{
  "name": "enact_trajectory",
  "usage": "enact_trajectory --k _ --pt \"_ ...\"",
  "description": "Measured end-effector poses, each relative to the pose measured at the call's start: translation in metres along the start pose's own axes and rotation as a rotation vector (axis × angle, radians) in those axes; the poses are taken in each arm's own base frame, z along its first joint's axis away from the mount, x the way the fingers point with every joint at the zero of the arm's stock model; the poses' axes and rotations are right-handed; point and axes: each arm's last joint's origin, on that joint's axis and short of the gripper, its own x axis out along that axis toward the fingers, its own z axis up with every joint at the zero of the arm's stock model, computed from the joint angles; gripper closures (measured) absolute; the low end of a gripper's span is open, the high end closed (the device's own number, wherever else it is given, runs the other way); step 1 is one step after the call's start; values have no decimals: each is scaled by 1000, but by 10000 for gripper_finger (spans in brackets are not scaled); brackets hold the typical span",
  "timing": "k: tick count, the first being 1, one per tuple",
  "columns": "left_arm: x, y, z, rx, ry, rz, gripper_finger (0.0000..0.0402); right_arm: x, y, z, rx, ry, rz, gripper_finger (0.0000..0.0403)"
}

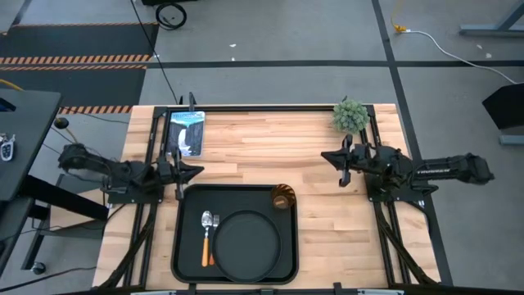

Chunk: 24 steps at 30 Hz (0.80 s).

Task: Pick and place plate/cup/fork/spoon on tray
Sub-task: Return to Home Position

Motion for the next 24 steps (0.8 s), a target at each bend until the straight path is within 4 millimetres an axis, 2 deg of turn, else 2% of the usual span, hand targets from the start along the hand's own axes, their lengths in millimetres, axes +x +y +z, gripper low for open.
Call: enact_trajectory --k 7,13,18,24 --pt "5 14 -2 -18 15 147 391 -1 -10 0 31 6 -44 399" --pt "3 18 -12 7 107 301 395 -1 -9 -10 167 104 -41 400" --pt "2 16 -16 32 145 282 395 -2 -5 -17 298 182 -24 394" --pt "2 16 -16 -54 134 285 364 -2 -4 -16 327 178 -16 379"
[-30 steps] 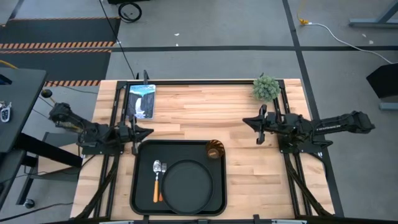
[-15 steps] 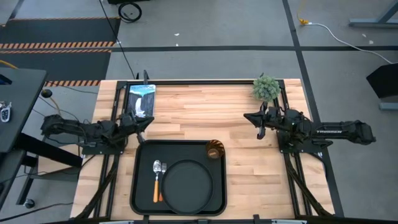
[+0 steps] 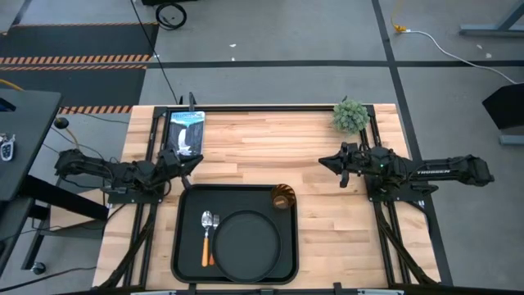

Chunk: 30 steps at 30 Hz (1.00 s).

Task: Pick and place plate/cup/fork/spoon on tray
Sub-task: Return to Home Position

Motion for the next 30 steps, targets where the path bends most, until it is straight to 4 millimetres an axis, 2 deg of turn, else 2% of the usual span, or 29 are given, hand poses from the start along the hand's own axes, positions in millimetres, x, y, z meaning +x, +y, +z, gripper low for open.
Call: enact_trajectory --k 30 --pt "0 0 0 -17 -1 0 353 0 0 0 -2 -1 -4 380"
